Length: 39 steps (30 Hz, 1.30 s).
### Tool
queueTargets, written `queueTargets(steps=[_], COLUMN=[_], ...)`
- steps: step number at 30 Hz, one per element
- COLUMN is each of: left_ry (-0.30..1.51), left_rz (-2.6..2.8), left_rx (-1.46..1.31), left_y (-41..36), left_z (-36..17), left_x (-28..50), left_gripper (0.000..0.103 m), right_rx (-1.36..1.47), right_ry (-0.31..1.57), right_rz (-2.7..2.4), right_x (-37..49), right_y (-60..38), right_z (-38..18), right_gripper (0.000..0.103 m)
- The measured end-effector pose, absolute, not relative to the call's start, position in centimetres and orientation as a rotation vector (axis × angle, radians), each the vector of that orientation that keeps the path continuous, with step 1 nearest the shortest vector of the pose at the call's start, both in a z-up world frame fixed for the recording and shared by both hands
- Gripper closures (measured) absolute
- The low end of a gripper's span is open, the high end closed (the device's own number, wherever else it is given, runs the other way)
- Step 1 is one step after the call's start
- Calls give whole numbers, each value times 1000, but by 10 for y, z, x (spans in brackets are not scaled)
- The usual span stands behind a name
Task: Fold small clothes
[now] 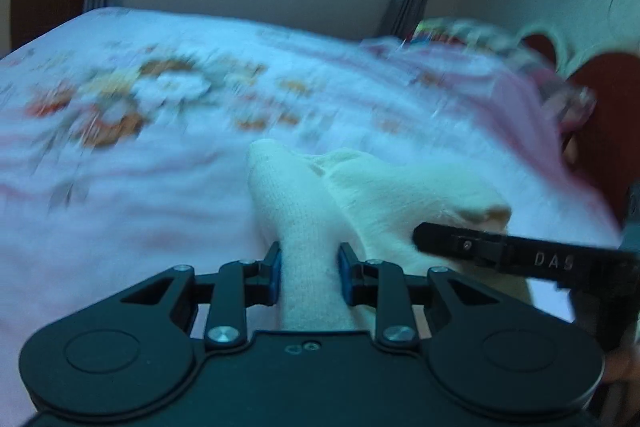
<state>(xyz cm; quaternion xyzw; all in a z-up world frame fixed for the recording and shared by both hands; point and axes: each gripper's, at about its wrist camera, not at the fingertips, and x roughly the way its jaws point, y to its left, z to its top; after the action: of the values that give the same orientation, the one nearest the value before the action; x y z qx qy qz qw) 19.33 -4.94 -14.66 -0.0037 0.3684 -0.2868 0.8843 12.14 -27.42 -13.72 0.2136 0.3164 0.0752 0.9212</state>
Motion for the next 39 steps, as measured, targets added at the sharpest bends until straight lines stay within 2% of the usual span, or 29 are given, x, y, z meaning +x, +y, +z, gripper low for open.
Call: queueTargets(steps=[1,3,4,5,7,9,13,16,20,25,29,32,39], left_ry=[820,875,869,871,831,773,833,908,924,916,900,911,906], left_rz=[-562,-527,-508,-496,-475,-489,-491,-460,-442,-420,-397,-371,-362], left_rx=[12,36,37,33,37,58,95,92,75,118,140,156,158], left_y=[-50,-48,-46,-44,-38,-35,-42,-43,-39,-39,-42,-44,-44], left_z=[-164,-186,-187,-183,-167,-152,-164,-190,-188,-180,-178,-183,-168], left_x=[193,189,185,183,172,162,155,156,159,148,135,129,115], left_gripper=[75,66,64,64,67,65,63,59,56,48,32,32,29], right_rx=[431,410,437,459,447,385,234,178,186,201,181,207,251], right_ry=[695,801,797,784,766,726,632,676,869,795,791,905,815], right_rz=[140,73,54,28,-2,-50,-45,-7,-46,-64,-87,-112,-94], right_x=[122,122,116,110,99,87,59,50,61,49,42,47,31], right_y=[-270,-269,-273,-278,-282,-278,-243,-217,-219,-218,-215,-216,-217], right_z=[-153,-184,-191,-191,-180,-160,-128,-142,-191,-164,-161,-186,-149], right_gripper=[64,54,44,40,40,40,40,40,40,40,40,39,39])
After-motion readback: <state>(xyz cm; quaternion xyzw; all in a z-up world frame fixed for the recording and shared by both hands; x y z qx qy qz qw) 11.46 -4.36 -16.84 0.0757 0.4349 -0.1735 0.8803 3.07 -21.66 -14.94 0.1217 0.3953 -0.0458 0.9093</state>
